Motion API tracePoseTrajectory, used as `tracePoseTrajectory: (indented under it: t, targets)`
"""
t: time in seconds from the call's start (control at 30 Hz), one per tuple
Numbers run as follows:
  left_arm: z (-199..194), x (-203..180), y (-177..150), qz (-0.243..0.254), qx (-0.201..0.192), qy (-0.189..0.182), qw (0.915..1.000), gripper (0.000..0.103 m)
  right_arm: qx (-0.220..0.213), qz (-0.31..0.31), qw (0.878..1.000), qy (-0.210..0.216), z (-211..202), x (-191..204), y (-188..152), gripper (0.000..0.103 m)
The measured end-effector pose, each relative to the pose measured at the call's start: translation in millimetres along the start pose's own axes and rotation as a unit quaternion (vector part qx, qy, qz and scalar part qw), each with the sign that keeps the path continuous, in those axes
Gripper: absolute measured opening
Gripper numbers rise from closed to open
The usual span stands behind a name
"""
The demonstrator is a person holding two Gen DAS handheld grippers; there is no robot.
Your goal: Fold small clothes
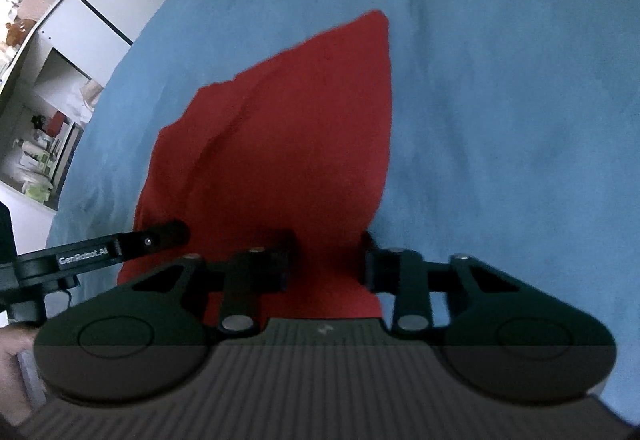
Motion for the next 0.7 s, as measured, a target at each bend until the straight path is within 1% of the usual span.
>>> tracePoseTrajectory:
  t: [0.13,0.23,0.37,0.5,0.57,0.63,0.7]
  targets:
    - [-18,-19,4,0.019,-0.016,0.005,0.9997,0.021,-0.026,-0.01,1.0,0.001,-27,10,6,0.039]
    - [-36,-43,0,0.052,-0.023,0.007,0.9984,0.02,-0.042,-0.014,0.999,0.008,-52,14,11,0.038]
    - [-67,-81,-12,0.08,-0.039,0.003,0.996,0.02,-0.051,-0.025,0.998,0.011,-91,11,7,0.038]
    - [-93,-116,-39,0.087,-0.044,-0.002,0.9952,0.02,-0.061,-0.03,0.998,0.012,-143,-8,-12,0.038]
    - [-100,-133,-61,0.088,-0.04,-0.004,0.9953,0.02,-0.064,-0.033,0.997,0.005,-163,-21,-28,0.038]
    - [-98,-145,-82,0.086,-0.032,-0.005,0.9958,0.02,-0.062,-0.028,0.998,-0.005,-178,-33,-48,0.038]
    - [-87,-152,-104,0.084,-0.019,-0.001,0.9963,0.02,-0.053,-0.022,0.998,-0.016,-185,-46,-68,0.038]
Point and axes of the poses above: each gripper's, at about its wrist camera, not at the fingertips, and z roughly the way its jaws point, x to its left, y to its top, the point moved 9 cm from there along z, roughly the way its jaws point, and after that the axes turned 3 degrees about -y, right-handed, at the moved point
